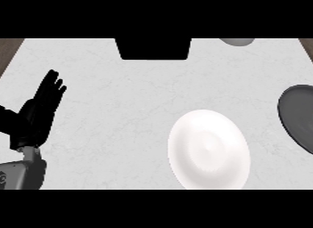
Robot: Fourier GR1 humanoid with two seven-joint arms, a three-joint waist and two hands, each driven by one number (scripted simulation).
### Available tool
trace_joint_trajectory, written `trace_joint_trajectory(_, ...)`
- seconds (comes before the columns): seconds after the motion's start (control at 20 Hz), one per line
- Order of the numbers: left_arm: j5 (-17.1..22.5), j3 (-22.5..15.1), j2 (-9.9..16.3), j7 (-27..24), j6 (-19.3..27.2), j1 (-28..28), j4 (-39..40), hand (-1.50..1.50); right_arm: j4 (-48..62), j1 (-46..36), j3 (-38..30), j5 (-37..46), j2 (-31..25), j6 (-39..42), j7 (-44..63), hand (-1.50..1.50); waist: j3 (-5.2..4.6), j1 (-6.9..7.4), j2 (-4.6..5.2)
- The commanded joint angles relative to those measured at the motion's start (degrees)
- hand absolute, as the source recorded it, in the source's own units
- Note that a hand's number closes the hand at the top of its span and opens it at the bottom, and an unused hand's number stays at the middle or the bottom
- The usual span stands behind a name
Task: Pick the tomato from the plate and place it in the pan
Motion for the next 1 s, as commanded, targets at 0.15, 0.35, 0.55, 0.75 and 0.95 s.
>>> trace_joint_trajectory(0.15,-0.4,1.0,-0.7,-0.3,1.7,-2.2,2.7,0.0,3.6,8.0,-8.8,-10.8,-8.2,19.5,-7.6,-1.5,-0.05,-1.61,-0.09)
trace_joint_trajectory(0.35,0.1,0.5,0.4,1.9,0.4,0.5,-2.0,0.0,6.3,15.0,-11.5,-14.2,-10.5,29.3,-14.6,-1.5,0.11,-0.75,-0.1)
trace_joint_trajectory(0.55,-0.8,-2.1,-2.6,-0.2,0.7,3.9,-3.4,0.0,6.4,20.4,-11.2,-15.0,-13.2,36.4,-18.7,-1.5,0.1,-0.46,-0.14)
trace_joint_trajectory(0.75,-0.7,-0.1,-0.6,-1.2,-0.1,2.1,-0.7,0.0,5.2,23.1,-10.7,-16.0,-10.1,35.4,-22.1,-1.5,0.09,-0.45,-0.13)
trace_joint_trajectory(0.95,-0.5,-0.2,-0.8,-1.0,-0.5,3.1,-1.3,0.0,5.4,24.2,-10.3,-17.0,-12.9,35.0,-19.7,-1.5,0.09,-0.06,-0.11)
